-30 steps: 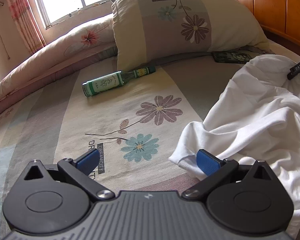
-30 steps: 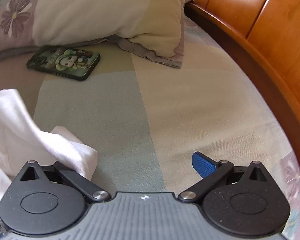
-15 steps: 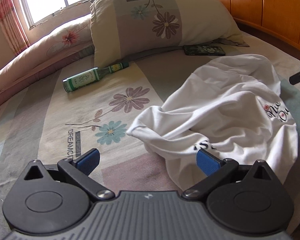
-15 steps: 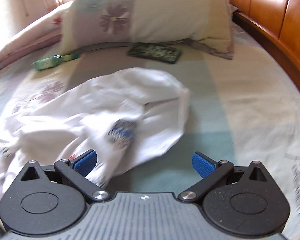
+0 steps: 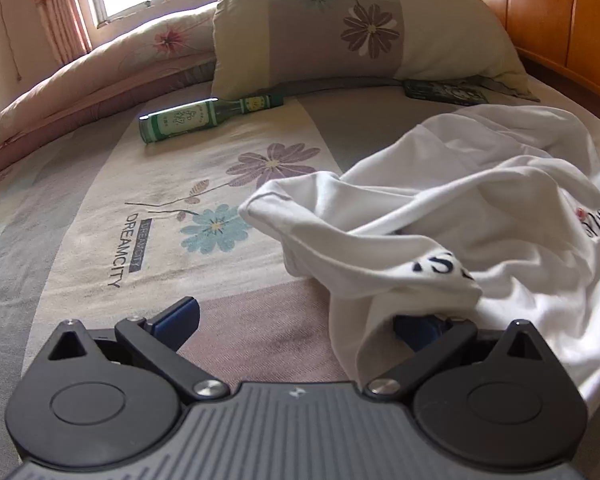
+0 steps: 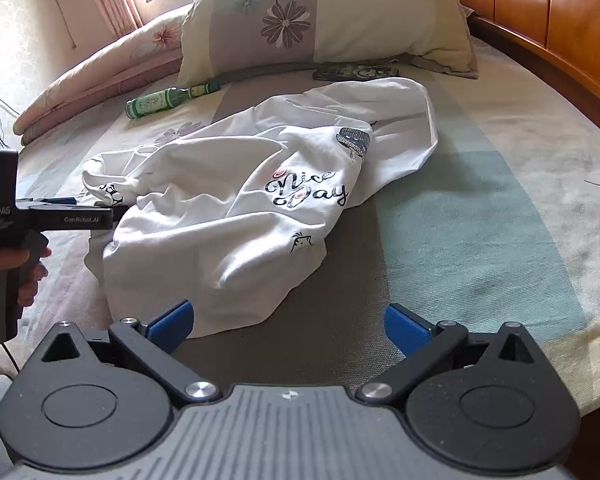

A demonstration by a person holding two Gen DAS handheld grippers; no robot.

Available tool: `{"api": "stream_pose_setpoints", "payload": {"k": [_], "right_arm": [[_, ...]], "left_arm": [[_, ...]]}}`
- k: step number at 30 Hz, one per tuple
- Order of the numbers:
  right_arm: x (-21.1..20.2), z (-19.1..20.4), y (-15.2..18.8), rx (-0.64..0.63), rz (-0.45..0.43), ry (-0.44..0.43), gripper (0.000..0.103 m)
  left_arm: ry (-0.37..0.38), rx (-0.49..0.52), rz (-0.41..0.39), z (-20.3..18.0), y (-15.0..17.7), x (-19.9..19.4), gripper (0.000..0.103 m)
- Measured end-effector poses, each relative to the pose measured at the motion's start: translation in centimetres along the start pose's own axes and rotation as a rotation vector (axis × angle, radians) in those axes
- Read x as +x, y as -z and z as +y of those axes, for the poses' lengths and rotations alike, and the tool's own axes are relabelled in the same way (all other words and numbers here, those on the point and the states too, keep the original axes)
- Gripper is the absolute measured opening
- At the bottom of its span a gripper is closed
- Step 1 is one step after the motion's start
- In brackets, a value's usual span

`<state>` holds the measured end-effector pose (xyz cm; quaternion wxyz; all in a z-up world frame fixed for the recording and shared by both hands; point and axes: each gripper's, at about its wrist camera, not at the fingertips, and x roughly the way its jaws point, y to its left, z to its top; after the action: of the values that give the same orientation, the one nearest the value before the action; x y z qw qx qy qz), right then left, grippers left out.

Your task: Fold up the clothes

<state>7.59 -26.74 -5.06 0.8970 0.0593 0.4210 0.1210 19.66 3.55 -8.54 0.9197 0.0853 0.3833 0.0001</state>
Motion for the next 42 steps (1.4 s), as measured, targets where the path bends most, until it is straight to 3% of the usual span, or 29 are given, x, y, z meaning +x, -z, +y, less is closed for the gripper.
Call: {"api": "stream_pose_setpoints", "payload": {"k": [4, 11, 17, 20, 24, 30, 36, 42], "right_arm": [[0.2, 0.3, 0.0, -0.018, -0.007, 0.032, 0.103], [1.4, 0.5, -0.2, -0.042, -0.008, 0.063, 0.103], [2.4, 0.3, -0.6, -0.030, 0.002, 0.064, 0.103], [2.9, 0.1, -0.9, -0.024, 0.005, 0.067, 0.103], [3.5, -0.2, -1.2, -0.011, 0.011, 0.077, 0.103], [3.8, -0.5, -1.7, 0.010, 0.004, 0.085, 0.103], [3.3, 0.1, -1.0, 0.002, 0.010, 0.057, 0.103], [2.2, 1.1, -0.3, -0.029, 0.016, -0.006, 0.103]], "left_arm": [[-0.121, 0.000, 0.008, 1.1, -0.2, 1.0, 0.102], [-0.283, -0.074, 0.038, 7.6, -0.7, 2.0, 0.103], [-0.377, -0.066, 0.081, 11.8, -1.0, 3.7, 0.103], [-0.363, -0.078, 0.125, 14.1, -0.8, 4.4, 0.103], [-0.395, -0.075, 0.117, 16.7, -1.0, 4.7, 0.103], [-0.522, -0.065, 0.129, 19.5, -2.7, 5.4, 0.103], [-0.470, -0.012, 0.150, 17.4, -2.2, 3.9, 0.102], [-0.243, -0.075, 0.136, 13.9, -0.4, -0.4, 0.102]]}}
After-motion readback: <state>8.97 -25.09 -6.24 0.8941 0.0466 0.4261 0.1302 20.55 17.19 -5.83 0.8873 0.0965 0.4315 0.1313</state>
